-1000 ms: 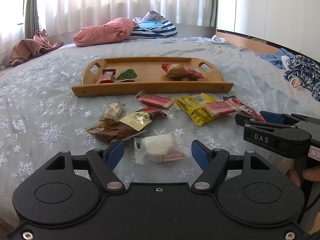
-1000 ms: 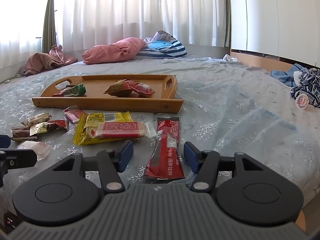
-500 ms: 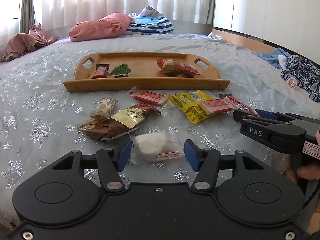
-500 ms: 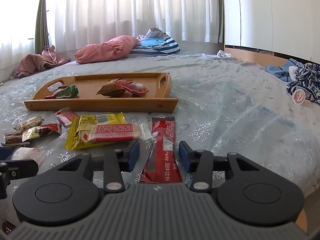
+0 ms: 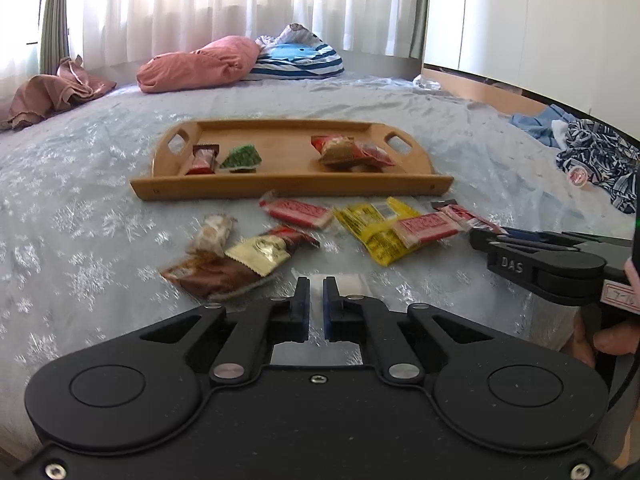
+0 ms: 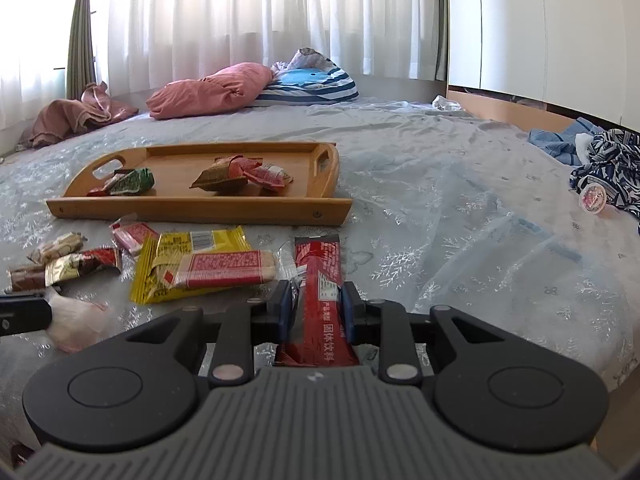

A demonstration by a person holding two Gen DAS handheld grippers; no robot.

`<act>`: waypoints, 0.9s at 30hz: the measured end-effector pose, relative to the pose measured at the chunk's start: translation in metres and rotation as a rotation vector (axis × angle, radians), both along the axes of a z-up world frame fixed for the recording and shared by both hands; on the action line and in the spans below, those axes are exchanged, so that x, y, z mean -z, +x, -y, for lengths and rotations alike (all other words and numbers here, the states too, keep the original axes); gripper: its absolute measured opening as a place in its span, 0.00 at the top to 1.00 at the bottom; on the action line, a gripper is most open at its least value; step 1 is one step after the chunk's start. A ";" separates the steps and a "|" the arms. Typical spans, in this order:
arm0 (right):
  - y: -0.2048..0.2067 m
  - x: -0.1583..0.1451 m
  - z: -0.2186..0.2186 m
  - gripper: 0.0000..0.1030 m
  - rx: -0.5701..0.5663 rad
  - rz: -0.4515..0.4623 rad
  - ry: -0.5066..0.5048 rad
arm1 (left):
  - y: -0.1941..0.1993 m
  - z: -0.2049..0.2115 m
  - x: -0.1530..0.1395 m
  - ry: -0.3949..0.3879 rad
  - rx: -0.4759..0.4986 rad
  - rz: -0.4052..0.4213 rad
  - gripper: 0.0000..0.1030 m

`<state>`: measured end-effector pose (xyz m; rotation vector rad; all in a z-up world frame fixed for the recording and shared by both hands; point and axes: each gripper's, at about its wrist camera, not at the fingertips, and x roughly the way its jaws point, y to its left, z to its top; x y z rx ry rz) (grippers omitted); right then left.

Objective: Organize snacks

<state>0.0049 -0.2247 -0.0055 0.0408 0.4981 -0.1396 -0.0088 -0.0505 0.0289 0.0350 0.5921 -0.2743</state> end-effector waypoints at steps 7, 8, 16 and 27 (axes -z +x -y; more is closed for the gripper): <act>-0.002 -0.013 0.000 0.71 0.011 0.036 0.012 | 0.002 -0.006 -0.001 -0.006 -0.016 -0.004 0.99; -0.003 -0.014 0.000 0.71 0.011 0.038 0.013 | 0.002 -0.007 0.000 -0.010 -0.018 -0.005 0.99; -0.003 -0.010 -0.001 0.70 0.010 0.023 0.019 | -0.002 -0.005 0.006 -0.011 -0.025 0.001 0.59; -0.007 -0.008 0.002 0.70 0.023 0.017 0.023 | 0.017 0.020 0.023 0.044 0.006 -0.048 0.23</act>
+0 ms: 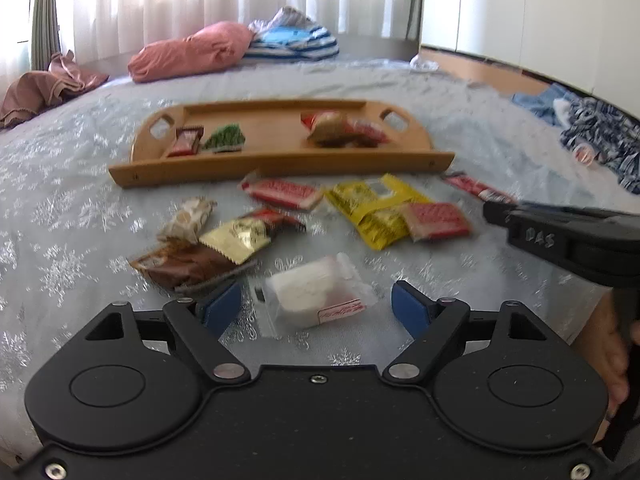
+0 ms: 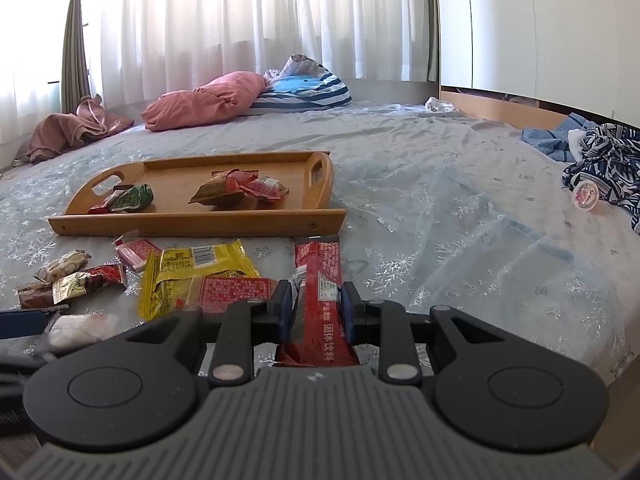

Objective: Organize snacks

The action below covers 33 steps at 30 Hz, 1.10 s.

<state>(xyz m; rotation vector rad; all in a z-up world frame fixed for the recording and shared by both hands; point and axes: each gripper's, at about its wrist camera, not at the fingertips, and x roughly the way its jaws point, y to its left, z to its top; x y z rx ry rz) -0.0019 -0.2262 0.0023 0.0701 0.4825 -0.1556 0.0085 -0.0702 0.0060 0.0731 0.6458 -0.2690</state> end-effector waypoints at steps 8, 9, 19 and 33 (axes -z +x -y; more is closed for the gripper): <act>0.000 0.001 0.003 0.70 0.006 0.001 0.001 | -0.002 -0.012 -0.009 -0.078 -0.025 -0.002 0.69; 0.000 0.001 0.003 0.70 0.007 0.002 0.002 | -0.003 -0.013 -0.011 -0.078 -0.022 0.006 0.77; 0.007 -0.010 0.003 0.70 0.019 0.023 0.017 | -0.004 -0.018 -0.034 -0.080 -0.031 0.047 0.92; 0.005 -0.005 -0.002 0.70 -0.002 0.003 0.018 | 0.010 -0.012 -0.009 -0.099 -0.027 -0.043 0.51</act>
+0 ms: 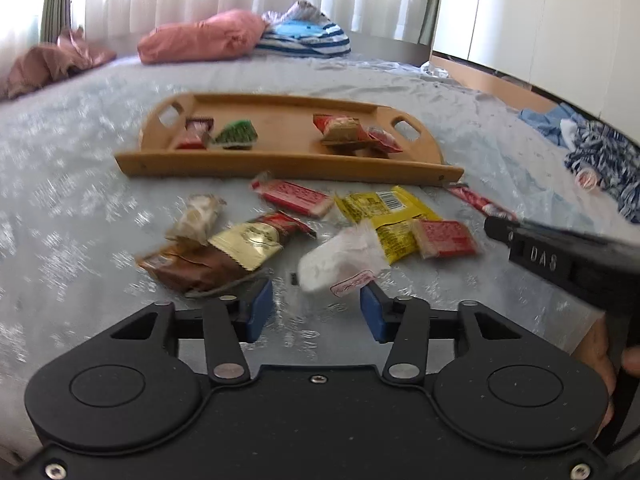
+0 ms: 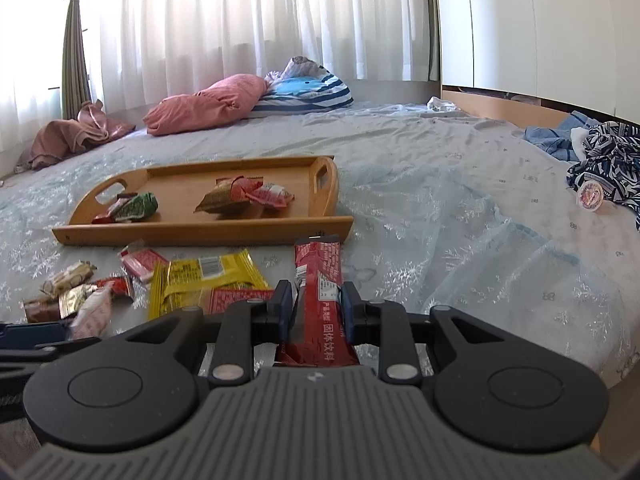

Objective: Organize snacks

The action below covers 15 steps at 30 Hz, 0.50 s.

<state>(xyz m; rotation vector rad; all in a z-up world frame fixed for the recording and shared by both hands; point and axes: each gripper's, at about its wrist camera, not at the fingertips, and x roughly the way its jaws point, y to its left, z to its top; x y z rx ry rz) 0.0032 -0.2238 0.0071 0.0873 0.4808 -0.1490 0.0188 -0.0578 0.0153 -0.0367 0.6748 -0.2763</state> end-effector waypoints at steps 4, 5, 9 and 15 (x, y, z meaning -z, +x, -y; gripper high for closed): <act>-0.002 0.001 0.002 0.70 0.004 -0.006 0.012 | 0.008 0.001 0.001 -0.055 -0.015 -0.008 0.30; -0.002 0.001 0.002 0.70 0.005 -0.004 0.013 | 0.009 0.003 0.001 -0.059 -0.015 -0.010 0.29; -0.005 0.000 0.002 0.72 -0.001 0.009 0.006 | 0.013 0.006 0.003 -0.090 -0.010 -0.027 0.25; -0.002 0.001 -0.001 0.72 -0.003 0.003 -0.019 | 0.016 0.008 0.004 -0.137 -0.011 -0.040 0.26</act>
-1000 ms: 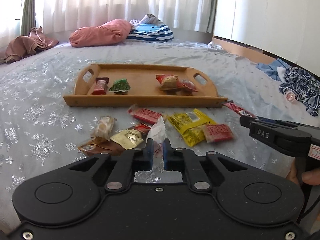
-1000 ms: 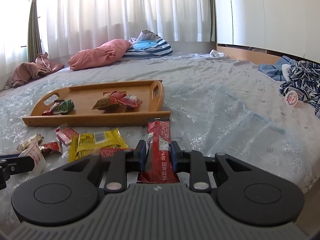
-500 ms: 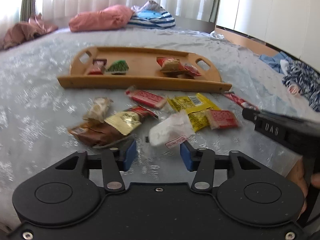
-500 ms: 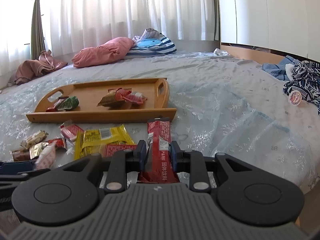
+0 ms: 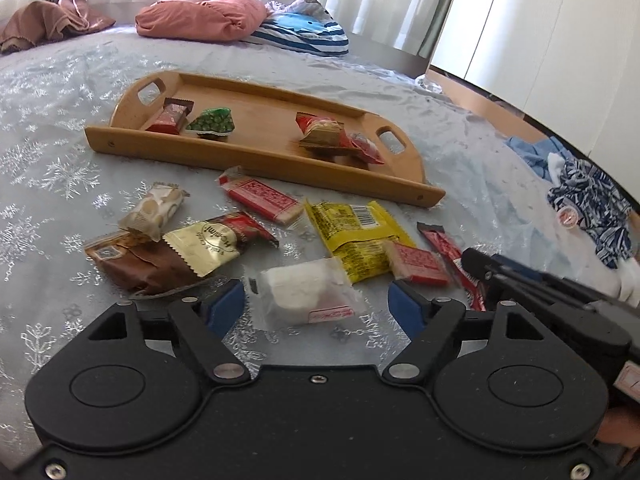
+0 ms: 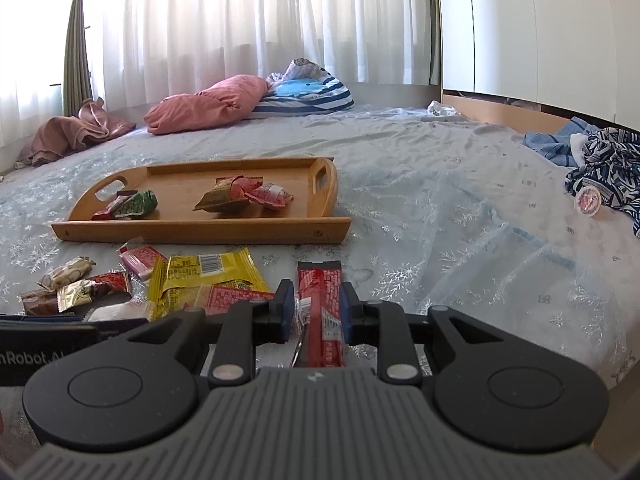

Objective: Organize snacks

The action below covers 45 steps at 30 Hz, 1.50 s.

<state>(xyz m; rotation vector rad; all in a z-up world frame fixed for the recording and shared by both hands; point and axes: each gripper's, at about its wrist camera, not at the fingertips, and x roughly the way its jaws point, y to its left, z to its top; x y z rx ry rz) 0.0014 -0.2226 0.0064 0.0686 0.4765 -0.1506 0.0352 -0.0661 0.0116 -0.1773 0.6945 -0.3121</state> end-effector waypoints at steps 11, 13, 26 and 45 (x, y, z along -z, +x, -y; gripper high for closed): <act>0.016 0.012 0.000 0.61 0.012 -0.052 -0.037 | -0.001 0.000 -0.004 0.017 -0.010 0.010 0.61; 0.019 0.014 0.001 0.60 0.016 -0.064 -0.034 | -0.003 0.001 -0.004 0.029 -0.008 0.019 0.63; 0.020 0.007 0.003 0.73 -0.010 -0.046 0.005 | -0.002 -0.001 -0.007 0.041 -0.012 0.027 0.81; 0.014 -0.001 0.013 0.73 0.026 -0.026 0.012 | 0.024 0.024 0.003 0.089 0.028 0.026 0.84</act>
